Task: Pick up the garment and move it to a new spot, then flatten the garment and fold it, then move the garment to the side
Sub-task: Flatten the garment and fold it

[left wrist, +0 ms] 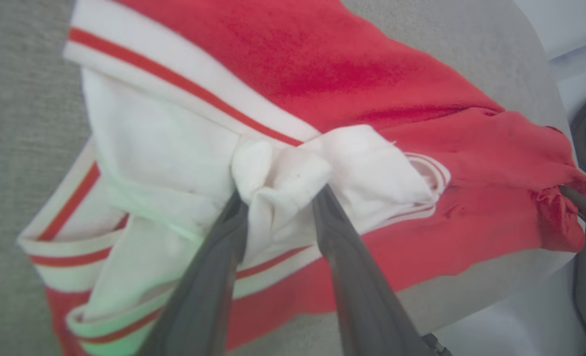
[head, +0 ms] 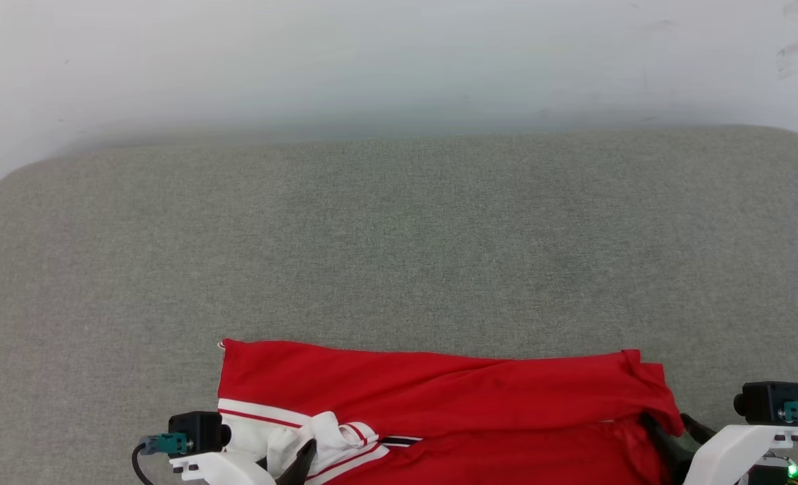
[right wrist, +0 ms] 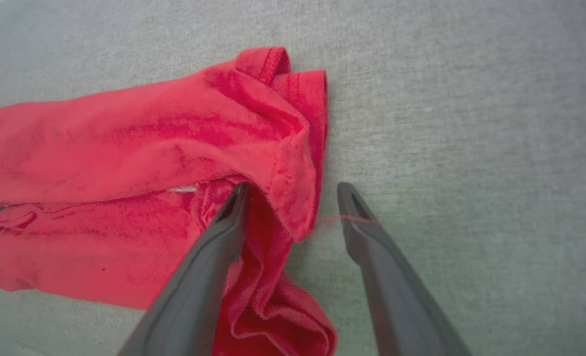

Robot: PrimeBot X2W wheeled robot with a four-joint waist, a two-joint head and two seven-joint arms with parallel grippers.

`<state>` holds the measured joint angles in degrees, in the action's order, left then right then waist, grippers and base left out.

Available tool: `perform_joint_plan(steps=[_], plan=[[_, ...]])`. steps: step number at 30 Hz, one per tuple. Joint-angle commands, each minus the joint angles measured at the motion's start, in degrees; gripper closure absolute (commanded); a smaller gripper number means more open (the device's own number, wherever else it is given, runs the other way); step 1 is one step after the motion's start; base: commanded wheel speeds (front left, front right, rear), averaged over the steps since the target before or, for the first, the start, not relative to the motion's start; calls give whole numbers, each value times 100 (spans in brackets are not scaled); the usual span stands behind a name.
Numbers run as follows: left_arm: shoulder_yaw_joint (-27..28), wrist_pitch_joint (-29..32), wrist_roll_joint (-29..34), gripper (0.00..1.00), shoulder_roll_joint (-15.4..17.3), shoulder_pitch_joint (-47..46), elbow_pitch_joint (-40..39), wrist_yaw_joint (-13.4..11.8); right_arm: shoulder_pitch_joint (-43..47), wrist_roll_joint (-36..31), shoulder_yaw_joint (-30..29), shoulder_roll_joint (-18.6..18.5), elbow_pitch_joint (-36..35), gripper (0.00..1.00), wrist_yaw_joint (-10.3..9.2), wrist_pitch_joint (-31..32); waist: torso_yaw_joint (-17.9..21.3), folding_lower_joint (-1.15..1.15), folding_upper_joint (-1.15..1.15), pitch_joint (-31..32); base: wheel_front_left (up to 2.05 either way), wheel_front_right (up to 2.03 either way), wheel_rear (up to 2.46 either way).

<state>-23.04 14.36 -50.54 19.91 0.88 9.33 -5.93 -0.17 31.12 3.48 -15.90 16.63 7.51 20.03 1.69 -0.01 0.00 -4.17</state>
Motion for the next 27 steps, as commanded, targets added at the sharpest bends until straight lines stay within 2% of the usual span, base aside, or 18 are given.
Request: perform_joint_plan(steps=[1,5,7,12,15,18,22,27], plan=[[42,-293,90,0,-66,-101,102,91,84,-70,-71,111,-133,0,-4,-302,27,1,0,70,0,0,0],[107,-906,270,0,-162,-154,138,226,165,-103,-176,238,-357,0,-4,-626,53,1,0,203,0,0,0],[123,-1078,320,0,-182,-161,119,258,182,-102,-197,239,-412,0,-4,-626,61,1,0,242,0,0,0],[224,-1998,722,0,-239,-227,-18,254,251,-208,-468,177,-687,0,-4,-420,72,1,0,392,0,0,0],[217,-2535,1105,0,-212,-278,-140,187,250,-277,-714,104,-781,0,-4,-60,56,1,0,425,0,0,0],[251,-2821,1465,0,-192,-343,-261,128,223,-303,-918,33,-885,0,-4,427,17,1,0,430,0,0,0],[331,-2932,1914,0,-201,-381,-425,35,191,-242,-1100,-95,-1004,0,-4,1075,-74,1,0,408,0,0,0],[425,-2961,2356,0,-302,-375,-725,-75,4,-243,-1024,-194,-1068,0,-4,1670,-214,1,0,221,0,0,0]])
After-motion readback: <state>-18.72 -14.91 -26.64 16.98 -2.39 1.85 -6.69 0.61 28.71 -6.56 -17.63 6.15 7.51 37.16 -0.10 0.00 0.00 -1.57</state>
